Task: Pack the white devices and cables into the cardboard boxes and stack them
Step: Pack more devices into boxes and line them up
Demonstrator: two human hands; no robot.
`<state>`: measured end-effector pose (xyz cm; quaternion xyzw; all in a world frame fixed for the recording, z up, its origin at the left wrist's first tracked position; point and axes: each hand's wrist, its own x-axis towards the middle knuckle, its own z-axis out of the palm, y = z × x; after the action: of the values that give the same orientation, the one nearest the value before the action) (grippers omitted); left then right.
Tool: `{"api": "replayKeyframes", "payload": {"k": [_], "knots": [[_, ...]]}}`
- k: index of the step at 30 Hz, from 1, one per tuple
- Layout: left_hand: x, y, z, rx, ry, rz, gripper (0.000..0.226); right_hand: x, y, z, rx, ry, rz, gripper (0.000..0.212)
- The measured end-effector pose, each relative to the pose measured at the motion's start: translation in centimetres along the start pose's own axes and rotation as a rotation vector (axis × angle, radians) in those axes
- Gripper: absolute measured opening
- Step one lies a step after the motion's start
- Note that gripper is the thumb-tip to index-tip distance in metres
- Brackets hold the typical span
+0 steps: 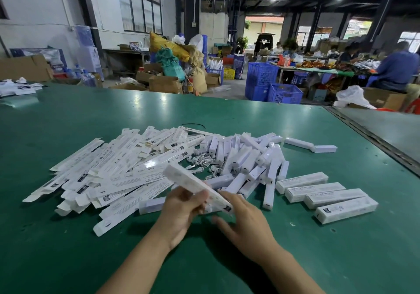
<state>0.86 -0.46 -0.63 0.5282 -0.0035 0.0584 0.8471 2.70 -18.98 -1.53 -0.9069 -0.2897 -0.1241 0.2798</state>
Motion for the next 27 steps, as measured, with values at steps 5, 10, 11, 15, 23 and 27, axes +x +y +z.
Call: {"api": "replayKeyframes", "payload": {"k": [5, 10, 11, 15, 23, 27], "knots": [[1.1, 1.2, -1.7, -0.210, 0.262, 0.062, 0.009, 0.2, -0.2, 0.7, -0.236, -0.162, 0.031, 0.065], [1.3, 1.2, -1.5, -0.161, 0.404, 0.029, 0.026, 0.7, 0.1, 0.0, -0.360, -0.104, 0.042, 0.034], [1.3, 1.2, -1.3, -0.147, 0.412, 0.034, 0.027, 0.6, 0.2, -0.3, -0.367, -0.072, 0.031, 0.029], [1.0, 1.3, -1.0, -0.121, 0.414, 0.068, 0.027, -0.3, 0.5, -0.8, -0.219, 0.030, -0.043, 0.025], [0.5, 1.6, 0.0, -0.161, 0.411, 0.090, 0.006, -0.8, -1.0, -0.8, 0.595, 0.242, 0.112, 0.006], [0.5, 1.6, 0.5, -0.177, 0.391, 0.099, 0.006, -0.6, -0.7, -0.7, 0.854, 0.253, 0.326, 0.014]]}}
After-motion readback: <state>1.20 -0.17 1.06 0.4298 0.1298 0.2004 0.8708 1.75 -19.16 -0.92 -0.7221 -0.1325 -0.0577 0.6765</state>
